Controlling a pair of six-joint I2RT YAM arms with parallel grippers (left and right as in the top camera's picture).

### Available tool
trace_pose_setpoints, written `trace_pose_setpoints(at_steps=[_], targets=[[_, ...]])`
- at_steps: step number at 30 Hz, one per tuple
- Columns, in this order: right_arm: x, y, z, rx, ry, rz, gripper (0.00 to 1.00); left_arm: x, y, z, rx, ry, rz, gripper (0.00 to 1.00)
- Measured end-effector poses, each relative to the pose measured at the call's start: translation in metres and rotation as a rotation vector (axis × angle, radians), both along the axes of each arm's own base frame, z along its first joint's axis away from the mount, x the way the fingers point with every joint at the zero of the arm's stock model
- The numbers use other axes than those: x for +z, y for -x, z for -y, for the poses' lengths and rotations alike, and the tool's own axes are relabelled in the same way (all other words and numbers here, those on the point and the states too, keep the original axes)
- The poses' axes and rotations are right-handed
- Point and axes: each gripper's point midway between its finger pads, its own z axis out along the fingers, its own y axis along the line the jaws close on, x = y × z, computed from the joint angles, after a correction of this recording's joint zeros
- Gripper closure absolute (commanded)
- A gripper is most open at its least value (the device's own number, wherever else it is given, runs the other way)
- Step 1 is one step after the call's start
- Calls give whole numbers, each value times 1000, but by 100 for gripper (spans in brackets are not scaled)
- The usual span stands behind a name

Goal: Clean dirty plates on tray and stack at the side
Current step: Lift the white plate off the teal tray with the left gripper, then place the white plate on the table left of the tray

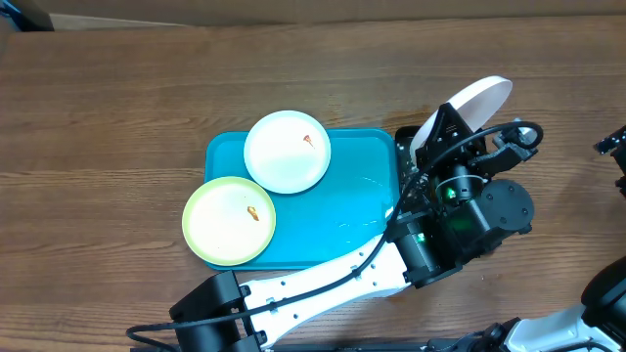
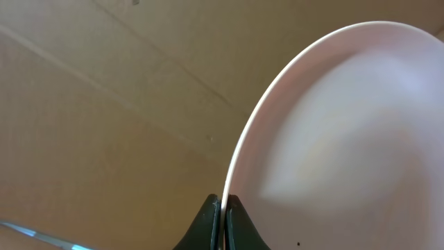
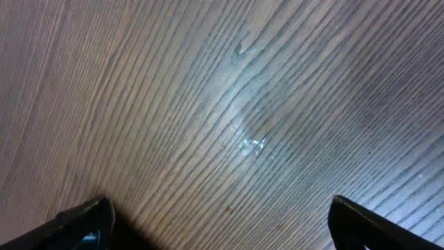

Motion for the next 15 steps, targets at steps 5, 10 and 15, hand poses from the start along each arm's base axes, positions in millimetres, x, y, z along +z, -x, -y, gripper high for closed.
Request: trace_pose_setpoints(at_steps=[5,10,15], targets=[[0,0,0,0,0,0,0,-1,0,0,-2,13,-2,96],[0,0,0,0,1,0,0,-20,1,-3,9,29,-56,96],[0,0,0,0,1,0,0,-72,5,-9,-32,11,-232,96]])
